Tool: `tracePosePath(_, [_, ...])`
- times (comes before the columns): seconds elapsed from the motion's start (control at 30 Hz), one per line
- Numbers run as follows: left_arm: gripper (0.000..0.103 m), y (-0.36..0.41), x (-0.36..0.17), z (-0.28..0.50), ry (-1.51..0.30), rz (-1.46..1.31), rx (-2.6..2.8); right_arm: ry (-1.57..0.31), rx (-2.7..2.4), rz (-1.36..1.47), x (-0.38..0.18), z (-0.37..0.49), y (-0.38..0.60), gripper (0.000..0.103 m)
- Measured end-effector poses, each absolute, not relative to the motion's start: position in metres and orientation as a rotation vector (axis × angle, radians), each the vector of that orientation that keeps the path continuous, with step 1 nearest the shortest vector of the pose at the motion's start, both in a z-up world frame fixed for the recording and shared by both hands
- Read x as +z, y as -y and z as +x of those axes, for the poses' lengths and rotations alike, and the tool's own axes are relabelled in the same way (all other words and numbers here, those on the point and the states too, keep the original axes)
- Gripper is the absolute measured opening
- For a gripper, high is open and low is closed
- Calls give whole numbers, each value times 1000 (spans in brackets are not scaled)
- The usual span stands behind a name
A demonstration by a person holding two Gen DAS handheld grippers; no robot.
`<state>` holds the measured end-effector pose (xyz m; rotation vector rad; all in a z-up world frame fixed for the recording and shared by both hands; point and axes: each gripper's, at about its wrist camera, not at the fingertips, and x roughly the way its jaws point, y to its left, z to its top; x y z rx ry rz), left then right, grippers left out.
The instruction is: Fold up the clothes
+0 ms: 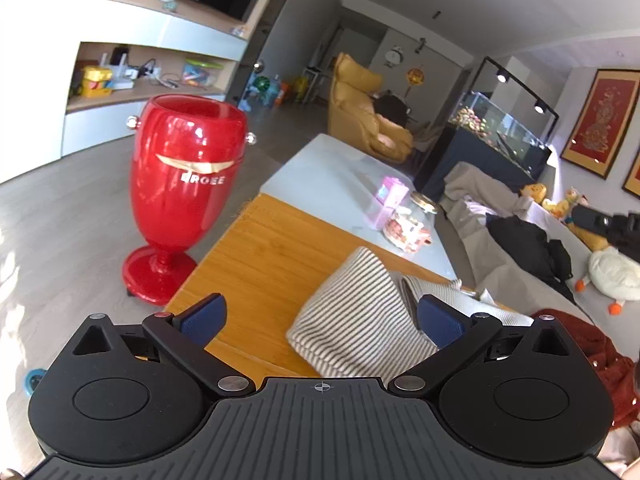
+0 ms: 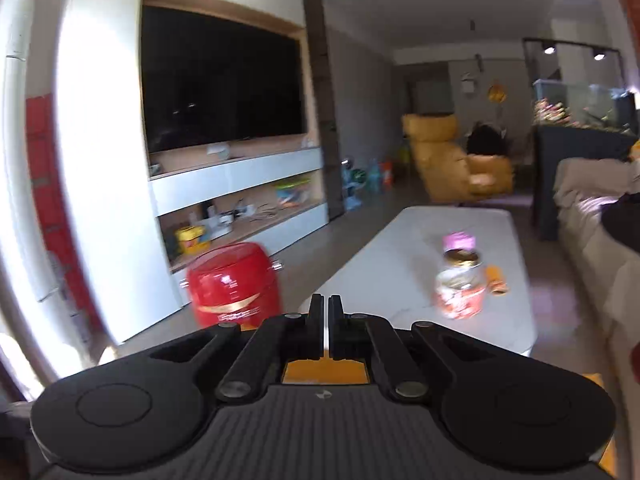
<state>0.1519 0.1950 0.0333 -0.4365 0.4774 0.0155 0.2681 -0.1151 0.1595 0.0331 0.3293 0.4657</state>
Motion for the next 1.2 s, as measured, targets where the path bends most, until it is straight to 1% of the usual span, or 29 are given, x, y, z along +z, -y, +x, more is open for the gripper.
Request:
tracePosePath(0.07, [103, -182, 33, 155, -484, -406, -27, -386, 425, 78, 160, 286, 140, 2])
tracePosePath(0.13, [103, -171, 35, 158, -480, -377, -60, -543, 476, 164, 145, 295, 158, 6])
tracePosePath(0.17, [103, -167, 36, 159, -478, -365, -72, -626, 518, 206, 129, 293, 159, 6])
tracePosePath(0.2, [103, -164, 36, 160, -476, -359, -75, -699, 561, 248, 110, 287, 158, 9])
tracePosePath(0.23, [103, -161, 36, 162, -479, -356, -74, -762, 601, 285, 90, 280, 154, 14])
tracePosePath(0.3, [103, -158, 36, 166, -491, -355, -69, -858, 665, 334, 56, 268, 141, 37])
tracePosePath(0.33, [103, -157, 35, 168, -497, -353, -63, -882, 689, 331, 43, 262, 132, 39])
tracePosePath(0.47, [103, -159, 35, 164, -501, -345, -38, -902, 734, 244, 5, 247, 85, 39])
tracePosePath(0.5, [103, -160, 36, 163, -498, -345, -31, -889, 727, 211, 1, 247, 77, 35])
tracePosePath(0.53, [103, -161, 37, 161, -495, -348, -24, -870, 722, 174, -2, 247, 68, 26])
tracePosePath(0.57, [103, -162, 38, 160, -491, -350, -17, -829, 722, 131, 2, 246, 63, 13])
tracePosePath(0.6, [103, -163, 40, 158, -487, -352, -11, -764, 722, 96, 14, 244, 64, 11])
tracePosePath(0.73, [103, -163, 42, 156, -483, -340, 0, -497, 687, -6, 73, 242, 80, 10])
tracePosePath(0.83, [103, -156, 39, 163, -494, -338, -30, -408, 596, 2, 109, 260, 111, 10])
tracePosePath(0.9, [103, -151, 38, 167, -501, -336, -49, -403, 517, 20, 121, 277, 137, 10])
tracePosePath(0.97, [103, -145, 37, 172, -506, -331, -73, -440, 449, 56, 120, 294, 165, 10])
tracePosePath(1.07, [103, -129, 40, 178, -494, -291, -143, -499, 360, 87, 102, 309, 200, 10])
tracePosePath(1.2, [103, -106, 44, 189, -472, -238, -231, -596, 274, 103, 59, 319, 227, 10])
